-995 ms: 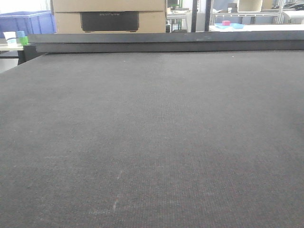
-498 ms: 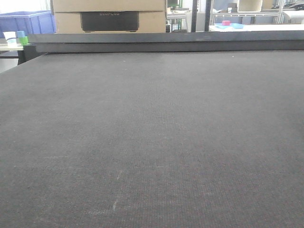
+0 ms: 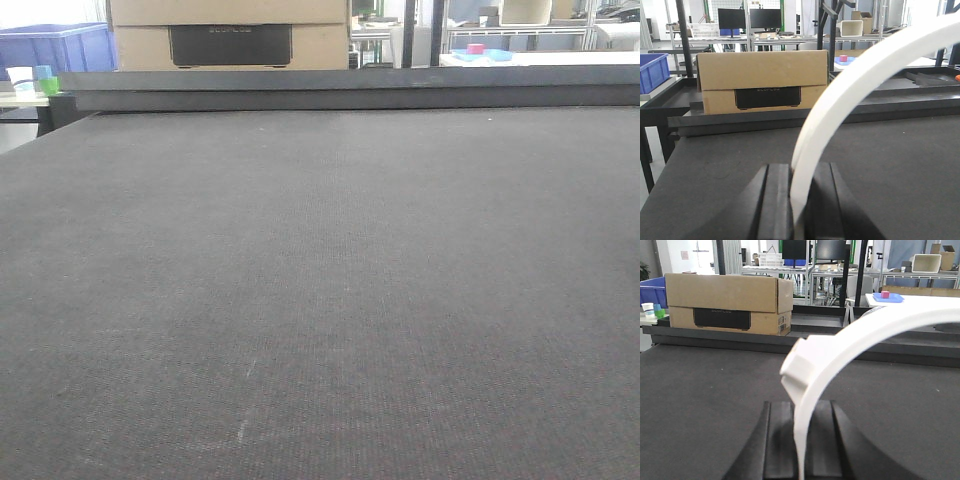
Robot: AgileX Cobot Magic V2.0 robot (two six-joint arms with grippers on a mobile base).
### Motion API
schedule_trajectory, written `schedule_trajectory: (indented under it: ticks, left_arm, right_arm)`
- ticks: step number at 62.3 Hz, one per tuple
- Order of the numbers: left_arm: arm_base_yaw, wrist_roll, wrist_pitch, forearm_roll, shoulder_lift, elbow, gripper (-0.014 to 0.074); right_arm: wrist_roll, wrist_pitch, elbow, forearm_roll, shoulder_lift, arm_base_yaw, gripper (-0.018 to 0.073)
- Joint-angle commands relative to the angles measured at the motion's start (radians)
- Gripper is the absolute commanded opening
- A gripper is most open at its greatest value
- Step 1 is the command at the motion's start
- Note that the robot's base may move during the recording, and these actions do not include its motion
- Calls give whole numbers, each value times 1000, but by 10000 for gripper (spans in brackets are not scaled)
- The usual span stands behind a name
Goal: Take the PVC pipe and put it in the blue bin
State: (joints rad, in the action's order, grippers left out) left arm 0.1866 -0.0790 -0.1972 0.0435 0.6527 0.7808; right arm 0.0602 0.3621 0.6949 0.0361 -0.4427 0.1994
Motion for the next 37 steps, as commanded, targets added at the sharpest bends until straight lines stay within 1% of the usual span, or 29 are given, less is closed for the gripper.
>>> schedule_trajectory:
  ticks: [1,37]
  left_arm:
    - [-5,-1,30,0,-4,1,-111]
    - [-5,-1,30,0,-4,1,-111]
  right_arm:
    - [-9,-18,0,13,3,-6,-161]
    - [-9,-18,0,13,3,-6,-161]
